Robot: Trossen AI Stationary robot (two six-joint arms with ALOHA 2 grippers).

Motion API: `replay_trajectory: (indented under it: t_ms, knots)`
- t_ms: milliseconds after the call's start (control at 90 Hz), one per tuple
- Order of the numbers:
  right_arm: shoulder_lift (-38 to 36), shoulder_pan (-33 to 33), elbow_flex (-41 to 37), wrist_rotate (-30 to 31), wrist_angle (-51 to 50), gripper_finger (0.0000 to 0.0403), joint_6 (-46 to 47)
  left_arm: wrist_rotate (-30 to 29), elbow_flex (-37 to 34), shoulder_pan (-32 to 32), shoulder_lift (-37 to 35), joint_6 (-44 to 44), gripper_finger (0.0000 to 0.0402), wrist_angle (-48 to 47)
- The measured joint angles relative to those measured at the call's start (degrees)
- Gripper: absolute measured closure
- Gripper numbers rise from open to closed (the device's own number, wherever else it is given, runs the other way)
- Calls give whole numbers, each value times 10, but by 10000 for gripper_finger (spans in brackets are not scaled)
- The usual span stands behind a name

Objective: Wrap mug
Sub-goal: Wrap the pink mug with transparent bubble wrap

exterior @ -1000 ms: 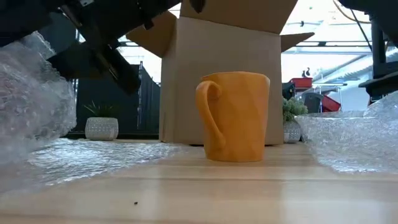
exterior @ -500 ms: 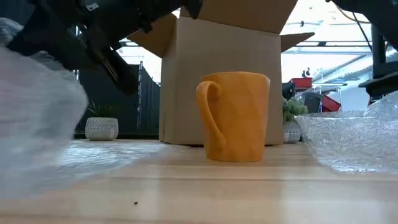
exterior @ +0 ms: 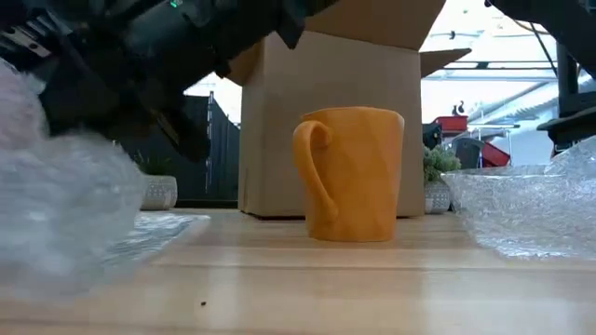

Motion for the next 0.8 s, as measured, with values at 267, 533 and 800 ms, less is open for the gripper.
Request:
replay_trajectory:
  t_ms: [267,533,800]
  knots:
    - [0,-1,0,3,1,399,-8,-6,0,-1,5,14,400,-3]
    - [-1,-1,2,6,10,399,-13,-60,54,-1,1,12,400,-157]
    - [-5,-1,4,15,12,399,-18,-105,120,-8,1,14,400,-230]
